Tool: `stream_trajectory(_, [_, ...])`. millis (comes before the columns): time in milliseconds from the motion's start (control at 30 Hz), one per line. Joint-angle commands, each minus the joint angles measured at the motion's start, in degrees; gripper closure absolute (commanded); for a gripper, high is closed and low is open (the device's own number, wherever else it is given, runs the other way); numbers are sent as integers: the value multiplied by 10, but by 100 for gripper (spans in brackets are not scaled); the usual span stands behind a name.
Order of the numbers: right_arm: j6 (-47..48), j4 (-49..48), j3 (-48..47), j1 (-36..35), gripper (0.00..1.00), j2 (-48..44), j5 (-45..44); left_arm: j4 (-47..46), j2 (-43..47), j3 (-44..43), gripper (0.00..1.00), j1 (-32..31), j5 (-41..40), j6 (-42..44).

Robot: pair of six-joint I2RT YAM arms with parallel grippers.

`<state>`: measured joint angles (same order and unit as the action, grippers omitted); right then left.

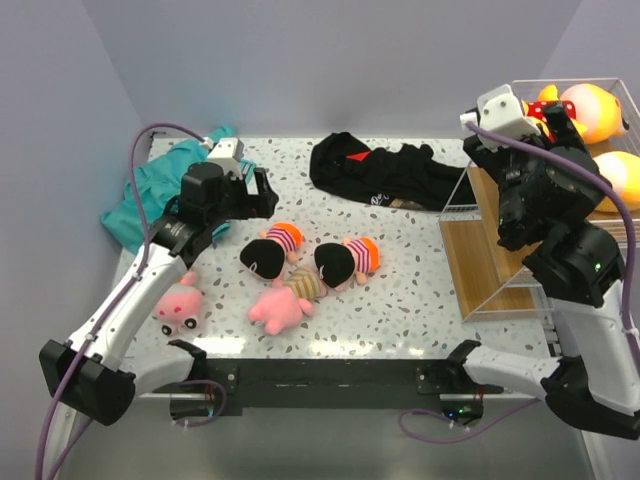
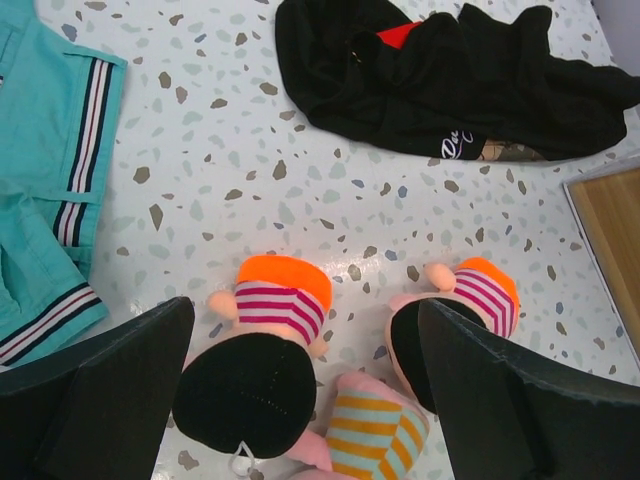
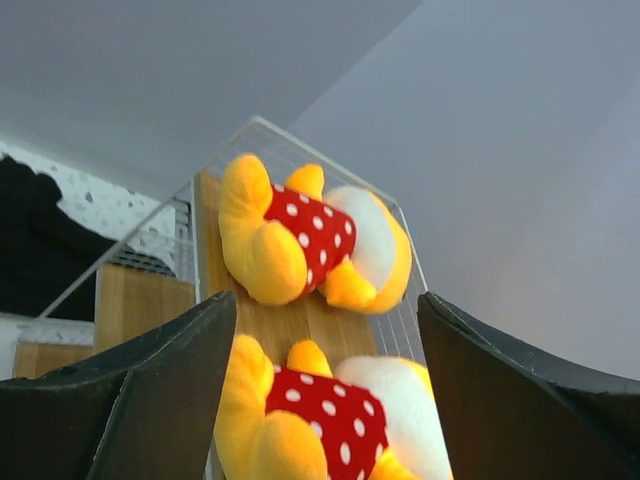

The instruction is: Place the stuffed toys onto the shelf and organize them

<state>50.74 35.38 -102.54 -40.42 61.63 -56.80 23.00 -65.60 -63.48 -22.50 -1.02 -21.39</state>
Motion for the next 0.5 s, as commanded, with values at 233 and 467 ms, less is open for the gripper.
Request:
stream_trajectory(233, [-324, 176, -180, 1, 23, 120, 305, -81, 137, 67, 0, 4, -61, 9])
stream_trajectory(467, [-504, 159, -100, -11, 35, 139, 443, -82, 195, 112, 1, 4, -133, 3])
